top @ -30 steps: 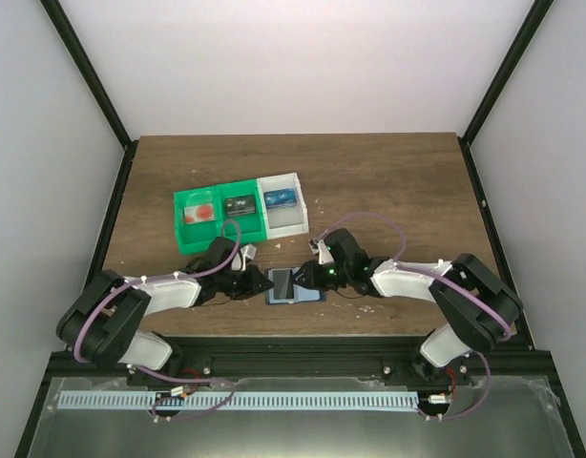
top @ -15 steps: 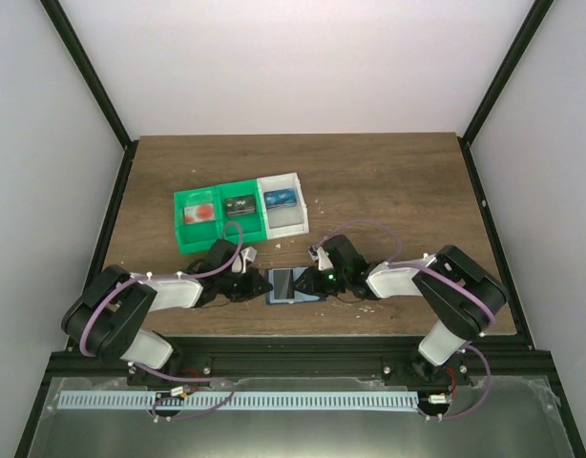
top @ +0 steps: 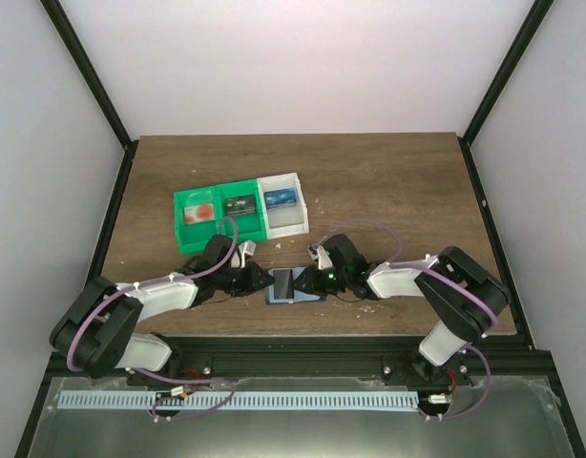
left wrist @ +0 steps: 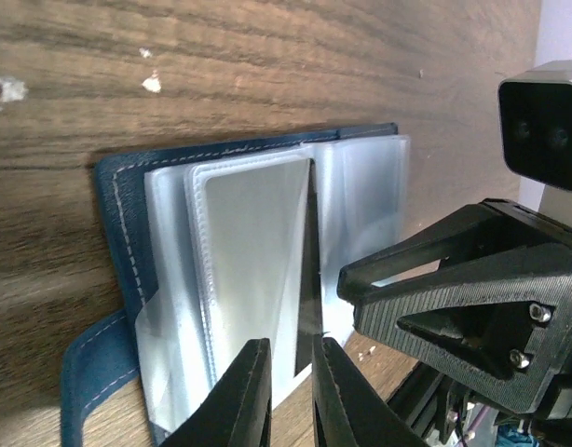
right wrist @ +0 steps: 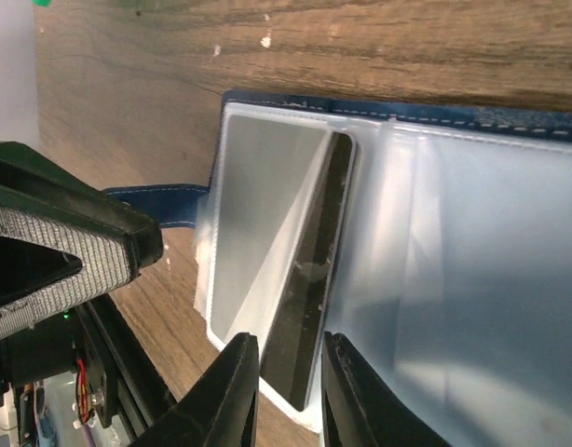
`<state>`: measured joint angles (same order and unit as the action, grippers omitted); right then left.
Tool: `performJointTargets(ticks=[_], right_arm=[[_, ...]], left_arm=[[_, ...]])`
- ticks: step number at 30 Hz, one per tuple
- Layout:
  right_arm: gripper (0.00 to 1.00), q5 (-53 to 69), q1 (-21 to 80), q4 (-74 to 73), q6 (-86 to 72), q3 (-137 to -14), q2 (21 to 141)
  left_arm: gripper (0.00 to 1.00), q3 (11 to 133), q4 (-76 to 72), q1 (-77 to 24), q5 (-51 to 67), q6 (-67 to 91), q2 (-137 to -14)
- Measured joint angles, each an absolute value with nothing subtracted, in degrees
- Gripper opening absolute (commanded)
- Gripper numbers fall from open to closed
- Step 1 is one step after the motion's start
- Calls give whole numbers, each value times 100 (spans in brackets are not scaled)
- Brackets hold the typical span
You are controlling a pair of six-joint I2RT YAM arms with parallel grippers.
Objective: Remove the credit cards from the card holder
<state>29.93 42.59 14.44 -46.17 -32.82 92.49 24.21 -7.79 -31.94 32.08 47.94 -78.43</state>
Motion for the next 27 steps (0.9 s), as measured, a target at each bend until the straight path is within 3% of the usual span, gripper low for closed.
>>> performJointTargets(ticks=[18, 27], right_arm=[[20, 3002, 4263, 1424, -4619, -3295, 9266], [18, 3050, 4263, 1559, -4637, -3301, 9439]], left_arm=[[2, 2373, -1192, -3194, 3371, 4884, -8436], [0, 2268, -1369, -3194, 3374, 4880, -8519]])
